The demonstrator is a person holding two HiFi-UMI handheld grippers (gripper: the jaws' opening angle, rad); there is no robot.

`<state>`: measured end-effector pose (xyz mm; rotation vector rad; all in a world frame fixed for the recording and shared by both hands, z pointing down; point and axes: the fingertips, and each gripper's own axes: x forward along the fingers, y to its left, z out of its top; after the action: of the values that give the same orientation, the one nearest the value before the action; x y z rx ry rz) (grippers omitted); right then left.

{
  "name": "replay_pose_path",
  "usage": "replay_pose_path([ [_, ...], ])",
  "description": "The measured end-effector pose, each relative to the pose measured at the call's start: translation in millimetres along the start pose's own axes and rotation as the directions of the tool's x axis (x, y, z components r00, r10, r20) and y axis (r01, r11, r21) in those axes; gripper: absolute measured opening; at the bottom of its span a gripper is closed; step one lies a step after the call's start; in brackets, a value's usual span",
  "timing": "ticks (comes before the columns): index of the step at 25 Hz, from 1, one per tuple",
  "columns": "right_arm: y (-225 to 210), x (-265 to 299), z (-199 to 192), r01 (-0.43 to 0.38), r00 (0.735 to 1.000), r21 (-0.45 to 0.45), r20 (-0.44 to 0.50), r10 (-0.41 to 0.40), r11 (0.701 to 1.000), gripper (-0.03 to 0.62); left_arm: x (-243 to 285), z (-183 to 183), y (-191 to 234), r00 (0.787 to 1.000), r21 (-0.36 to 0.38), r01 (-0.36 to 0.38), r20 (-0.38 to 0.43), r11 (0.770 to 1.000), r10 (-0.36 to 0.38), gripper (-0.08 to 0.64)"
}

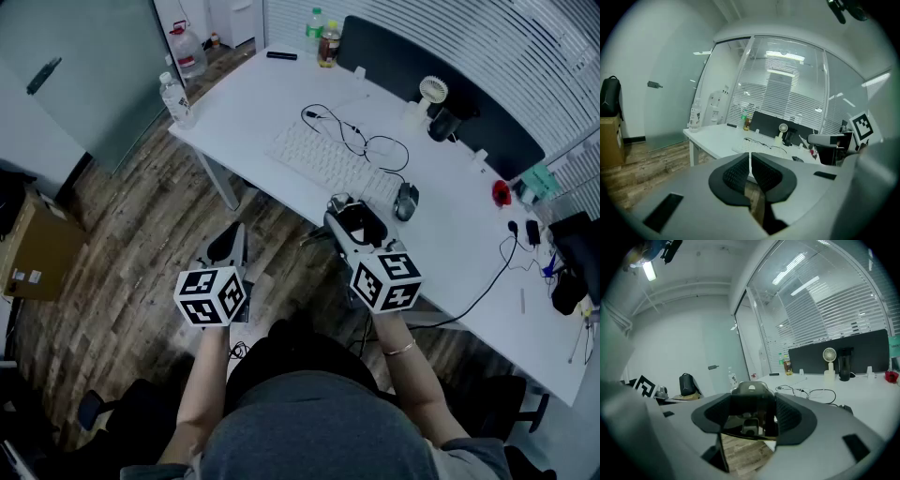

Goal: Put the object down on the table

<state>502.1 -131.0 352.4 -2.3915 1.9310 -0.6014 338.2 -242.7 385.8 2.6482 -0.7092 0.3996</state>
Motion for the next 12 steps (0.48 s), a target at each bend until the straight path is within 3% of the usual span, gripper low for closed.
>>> replay_pose_path([
  [6, 1, 12, -1, -0.037, 0.999, 0.011, -0.016, 0.038, 0.999, 0.29, 2, 1, 7, 0.999, -0.013, -0.037, 0.005, 0.999, 0.037, 0.031],
  [12, 27, 34, -2, -0.168, 0.984, -0.025, -0.054, 0.167, 0.985, 0.29, -17, -2, 24, 0.989, -0.04, -0.141, 0.031, 0.989, 0.142, 0.031],
])
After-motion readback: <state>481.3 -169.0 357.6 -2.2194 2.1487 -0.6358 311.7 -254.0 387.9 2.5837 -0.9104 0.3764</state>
